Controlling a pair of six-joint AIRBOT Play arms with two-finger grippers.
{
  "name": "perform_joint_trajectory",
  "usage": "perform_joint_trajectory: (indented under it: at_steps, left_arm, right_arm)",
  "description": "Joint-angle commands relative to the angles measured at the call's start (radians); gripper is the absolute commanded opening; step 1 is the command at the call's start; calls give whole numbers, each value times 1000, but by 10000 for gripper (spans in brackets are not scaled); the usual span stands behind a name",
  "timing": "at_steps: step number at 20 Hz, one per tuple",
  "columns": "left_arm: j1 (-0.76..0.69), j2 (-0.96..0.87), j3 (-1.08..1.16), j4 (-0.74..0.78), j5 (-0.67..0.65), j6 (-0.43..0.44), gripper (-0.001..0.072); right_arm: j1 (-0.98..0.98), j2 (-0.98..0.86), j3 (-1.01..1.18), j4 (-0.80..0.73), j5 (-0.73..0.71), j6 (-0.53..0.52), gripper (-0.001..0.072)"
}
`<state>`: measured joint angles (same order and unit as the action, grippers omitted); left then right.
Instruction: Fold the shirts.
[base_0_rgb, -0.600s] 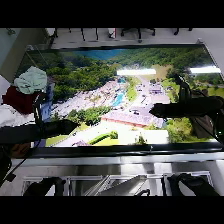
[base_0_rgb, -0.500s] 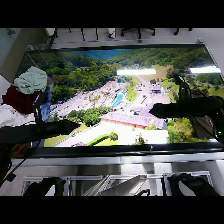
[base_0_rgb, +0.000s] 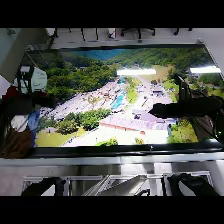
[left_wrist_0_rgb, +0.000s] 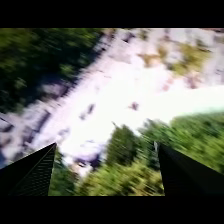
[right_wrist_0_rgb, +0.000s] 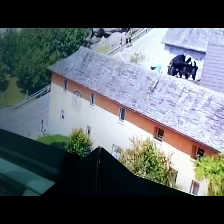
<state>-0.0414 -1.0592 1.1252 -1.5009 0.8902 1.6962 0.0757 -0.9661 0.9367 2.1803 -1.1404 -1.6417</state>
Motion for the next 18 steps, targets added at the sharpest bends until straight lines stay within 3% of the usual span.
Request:
perform_joint_trajectory:
  at_steps: [1, 6, 8, 12, 13, 14, 15, 18]
  left_arm:
    - [138, -352, 291, 272, -150, -3, 690]
    - [294, -910, 793, 259, -49, -15, 690]
    - [311, -1033, 882, 188, -84, -22, 690]
    - [319, -1155, 919, 196, -125, -22, 687]
    - [319, -1165, 919, 196, -124, -28, 525]
    - [319, -1163, 920, 196, -121, -32, 194]
    - [314, -1144, 920, 196, -128, -35, 20]
    - [286, -1030, 920, 196, -187, -88, 17]
  right_arm:
    - [1, -1, 0, 0, 1, 1, 21]
    - [1, -1, 0, 0, 1, 1, 21]
    - [1, -1, 0, 0, 1, 1, 21]
    - [1, -1, 0, 0, 1, 0, 21]
    - [1, -1, 0, 0, 1, 1, 21]
    - [1, -1, 0, 0, 1, 1, 21]
    - [1, -1, 0, 0, 1, 1, 21]
    - [1, -1, 0, 0, 1, 1, 21]
